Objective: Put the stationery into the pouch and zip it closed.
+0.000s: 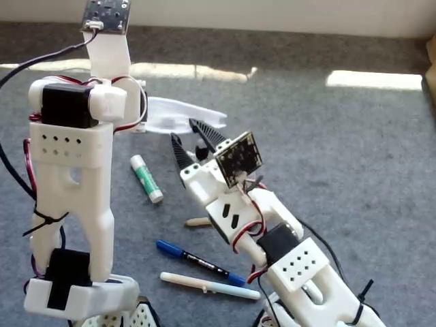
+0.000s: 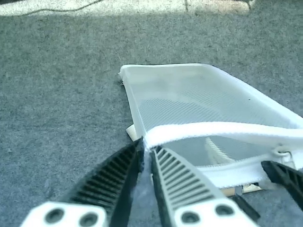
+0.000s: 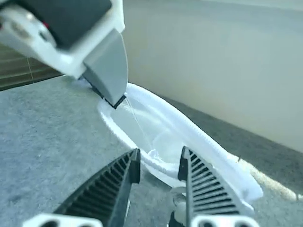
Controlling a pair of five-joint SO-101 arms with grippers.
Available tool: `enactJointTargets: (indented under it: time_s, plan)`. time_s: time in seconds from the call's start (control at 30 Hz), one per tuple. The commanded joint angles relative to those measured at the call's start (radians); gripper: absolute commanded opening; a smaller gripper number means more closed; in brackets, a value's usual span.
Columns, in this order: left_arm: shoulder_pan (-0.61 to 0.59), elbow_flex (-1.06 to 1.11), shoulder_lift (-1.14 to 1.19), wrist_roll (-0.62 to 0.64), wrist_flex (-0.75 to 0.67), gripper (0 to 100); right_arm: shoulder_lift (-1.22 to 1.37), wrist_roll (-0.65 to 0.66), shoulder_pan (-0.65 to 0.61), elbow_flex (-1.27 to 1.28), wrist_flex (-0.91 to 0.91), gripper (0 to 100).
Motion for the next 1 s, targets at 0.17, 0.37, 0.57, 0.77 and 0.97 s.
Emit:
enactJointTargets:
  time_s: [0.17,0.37,0.57,0.77,0.97]
  plan:
    - [-0.111,-0.01,-0.018,0.005,-0.005,1,-0.012,-0.101,-0.162,-0.248,0.47,12.3]
    - [-0.208,-0.018,-0.019,0.008,-0.006,1,-0.012,-0.041,-0.24,-0.275,0.521,12.3]
    - [-0.289,-0.044,-0.019,0.038,-0.006,1,-0.008,-0.032,-0.3,-0.262,0.533,12.3]
    - [-0.32,-0.044,-0.019,0.041,-0.006,1,0.17,-0.038,-0.318,-0.269,0.527,12.3]
    - [-0.338,-0.038,-0.019,0.043,-0.006,1,0.432,-0.038,-0.314,-0.271,0.394,12.3]
